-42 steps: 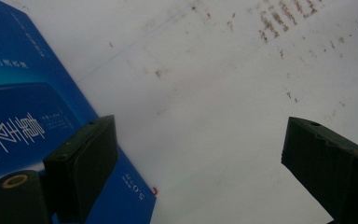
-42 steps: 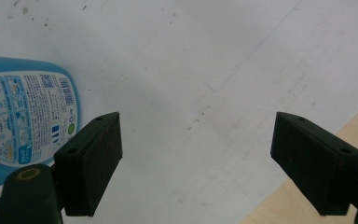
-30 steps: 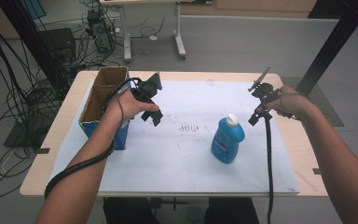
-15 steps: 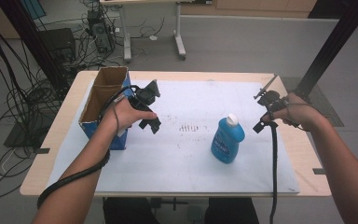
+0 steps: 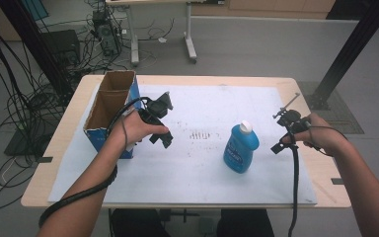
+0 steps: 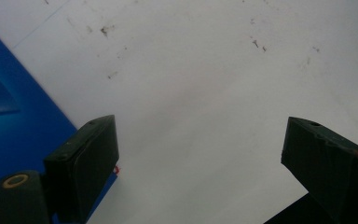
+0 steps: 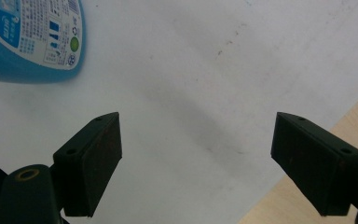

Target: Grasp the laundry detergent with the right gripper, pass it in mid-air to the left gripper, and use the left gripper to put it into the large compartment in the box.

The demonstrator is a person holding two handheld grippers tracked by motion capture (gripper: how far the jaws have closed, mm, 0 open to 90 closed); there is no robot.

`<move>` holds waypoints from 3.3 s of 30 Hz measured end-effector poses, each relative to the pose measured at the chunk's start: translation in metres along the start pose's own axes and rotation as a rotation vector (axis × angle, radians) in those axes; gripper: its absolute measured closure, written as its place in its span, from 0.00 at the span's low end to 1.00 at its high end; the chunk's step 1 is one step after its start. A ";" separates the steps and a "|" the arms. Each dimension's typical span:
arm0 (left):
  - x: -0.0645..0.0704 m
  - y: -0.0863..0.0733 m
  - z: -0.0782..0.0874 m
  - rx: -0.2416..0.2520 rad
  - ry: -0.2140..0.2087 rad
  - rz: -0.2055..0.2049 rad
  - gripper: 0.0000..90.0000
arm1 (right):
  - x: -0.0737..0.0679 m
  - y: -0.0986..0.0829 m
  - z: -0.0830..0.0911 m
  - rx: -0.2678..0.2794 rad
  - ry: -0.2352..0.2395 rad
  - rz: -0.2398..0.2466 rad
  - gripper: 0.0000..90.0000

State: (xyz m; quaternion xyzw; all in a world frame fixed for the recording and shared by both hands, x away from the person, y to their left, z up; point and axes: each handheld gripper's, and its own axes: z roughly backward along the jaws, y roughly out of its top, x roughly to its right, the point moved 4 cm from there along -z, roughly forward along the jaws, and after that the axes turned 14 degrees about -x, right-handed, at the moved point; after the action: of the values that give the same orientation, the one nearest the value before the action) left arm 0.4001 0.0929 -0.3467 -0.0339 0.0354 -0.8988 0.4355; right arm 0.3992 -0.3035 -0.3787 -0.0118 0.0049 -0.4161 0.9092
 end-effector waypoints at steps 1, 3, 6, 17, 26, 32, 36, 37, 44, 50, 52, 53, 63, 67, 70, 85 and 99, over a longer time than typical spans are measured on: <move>0.000 0.000 -0.001 -0.002 0.001 -0.002 0.13 | -0.001 -0.001 -0.001 0.001 -0.004 0.001 0.18; 0.001 0.000 -0.003 -0.005 0.002 -0.002 0.13 | -0.004 -0.004 -0.003 0.003 -0.005 0.004 0.18; 0.003 -0.001 -0.006 -0.008 0.001 -0.005 0.13 | -0.009 -0.007 -0.006 0.006 -0.003 0.010 0.18; 0.009 -0.008 -0.012 -0.013 0.000 -0.014 0.12 | -0.028 -0.024 -0.017 0.049 0.027 0.012 0.18; 0.013 -0.009 -0.012 -0.017 0.001 -0.019 0.12 | -0.043 -0.032 -0.027 0.090 0.049 0.007 0.18; 0.013 -0.009 -0.012 -0.020 -0.006 -0.019 0.12 | -0.055 -0.036 -0.032 0.123 0.053 0.017 0.17; 0.012 -0.009 -0.011 -0.024 -0.007 -0.020 0.12 | -0.062 -0.038 -0.035 0.152 0.069 0.021 0.17; 0.012 -0.009 -0.012 -0.026 -0.003 -0.020 0.12 | -0.064 -0.038 -0.036 0.161 0.070 0.018 0.17; 0.011 -0.009 -0.015 -0.032 -0.003 -0.016 0.12 | -0.073 -0.040 -0.047 0.187 0.075 0.018 0.17; 0.011 -0.009 -0.018 -0.041 0.002 -0.015 0.12 | -0.079 -0.043 -0.057 0.216 0.090 0.011 0.17; 0.011 -0.009 -0.017 -0.039 0.002 -0.014 0.12 | -0.081 -0.043 -0.060 0.229 0.091 0.015 0.17; 0.011 -0.009 -0.017 -0.039 0.004 -0.014 0.12 | -0.082 -0.044 -0.061 0.236 0.091 0.015 0.17; 0.012 -0.007 -0.016 -0.037 0.005 -0.020 0.12 | -0.087 -0.043 -0.068 0.318 0.094 -0.004 0.16; 0.014 -0.006 -0.017 -0.036 0.001 -0.023 0.12 | -0.090 -0.042 -0.071 0.358 0.087 -0.008 0.17; 0.015 -0.005 -0.017 -0.042 0.002 -0.028 0.12 | -0.092 -0.041 -0.073 0.388 0.083 -0.001 0.16; 0.017 -0.005 -0.015 -0.052 0.012 -0.032 0.12 | -0.097 -0.039 -0.071 0.535 0.061 0.010 0.16; 0.022 -0.004 -0.015 -0.057 0.019 -0.037 0.12 | -0.103 -0.031 -0.074 0.732 0.080 0.059 0.14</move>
State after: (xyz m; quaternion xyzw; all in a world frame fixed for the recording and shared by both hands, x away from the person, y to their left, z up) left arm 0.3822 0.0791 -0.3603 -0.0384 0.0645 -0.9056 0.4175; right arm 0.3068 -0.2472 -0.4518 0.3306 -0.1084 -0.3641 0.8639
